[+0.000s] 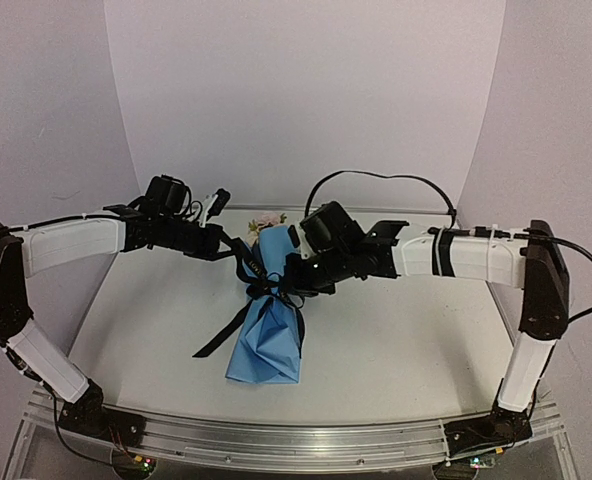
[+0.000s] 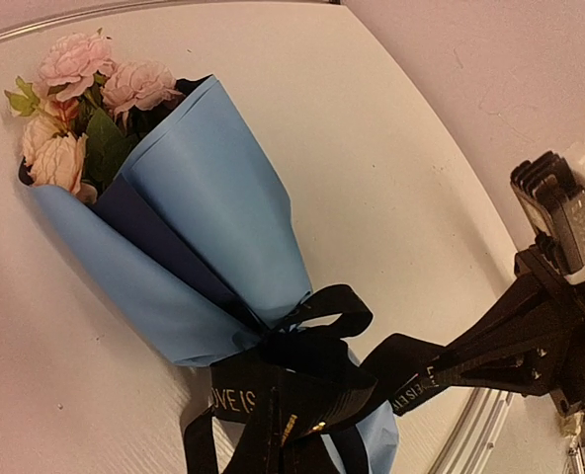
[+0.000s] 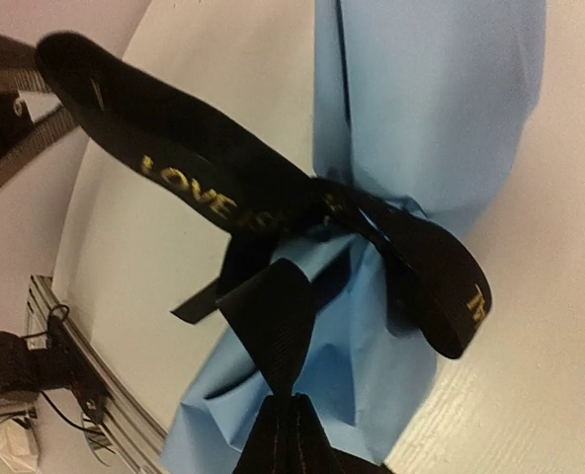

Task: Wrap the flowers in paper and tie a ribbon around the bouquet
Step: Cross the right side of the half-tied ribbon with the folded bouquet.

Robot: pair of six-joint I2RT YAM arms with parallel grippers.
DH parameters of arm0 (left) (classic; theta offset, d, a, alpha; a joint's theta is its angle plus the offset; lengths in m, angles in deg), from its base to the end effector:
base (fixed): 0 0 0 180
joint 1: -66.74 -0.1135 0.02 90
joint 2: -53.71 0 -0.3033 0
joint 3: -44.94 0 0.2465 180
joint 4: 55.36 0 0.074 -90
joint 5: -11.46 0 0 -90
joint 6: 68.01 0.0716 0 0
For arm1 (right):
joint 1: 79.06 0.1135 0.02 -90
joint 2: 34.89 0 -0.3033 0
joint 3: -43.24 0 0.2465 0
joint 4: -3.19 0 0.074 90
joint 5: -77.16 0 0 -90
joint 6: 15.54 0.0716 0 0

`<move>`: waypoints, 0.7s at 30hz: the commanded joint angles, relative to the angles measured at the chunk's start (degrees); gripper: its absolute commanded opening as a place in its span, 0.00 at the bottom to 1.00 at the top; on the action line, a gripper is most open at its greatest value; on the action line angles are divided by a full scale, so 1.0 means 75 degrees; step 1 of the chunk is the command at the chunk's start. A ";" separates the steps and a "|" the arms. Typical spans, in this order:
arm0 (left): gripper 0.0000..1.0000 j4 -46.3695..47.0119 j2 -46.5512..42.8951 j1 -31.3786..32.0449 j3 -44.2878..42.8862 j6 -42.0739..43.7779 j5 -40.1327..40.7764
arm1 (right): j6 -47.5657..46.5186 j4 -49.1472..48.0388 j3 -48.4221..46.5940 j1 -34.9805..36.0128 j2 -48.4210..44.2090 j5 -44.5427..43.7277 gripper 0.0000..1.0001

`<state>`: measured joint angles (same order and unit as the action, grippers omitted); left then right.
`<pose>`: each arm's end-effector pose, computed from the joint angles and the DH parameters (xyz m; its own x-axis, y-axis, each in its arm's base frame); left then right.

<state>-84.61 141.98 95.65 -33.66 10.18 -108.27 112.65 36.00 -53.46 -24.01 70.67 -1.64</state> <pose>0.2978 -0.2050 0.2897 -0.6933 0.1799 -0.6978 0.6290 0.6236 -0.4642 0.2479 0.3790 0.2718 -0.8478 -0.1544 -0.5073 -0.4618 0.6851 0.5633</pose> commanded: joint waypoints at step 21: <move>0.00 0.0305 -0.0437 -0.0019 -0.0153 0.0130 -0.0522 | 0.2354 0.1811 -0.1418 -0.0414 0.1533 -0.0217 0.00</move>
<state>-84.46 141.66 95.67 -33.66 10.17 -109.88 128.20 47.54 -61.03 -27.05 80.95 -1.18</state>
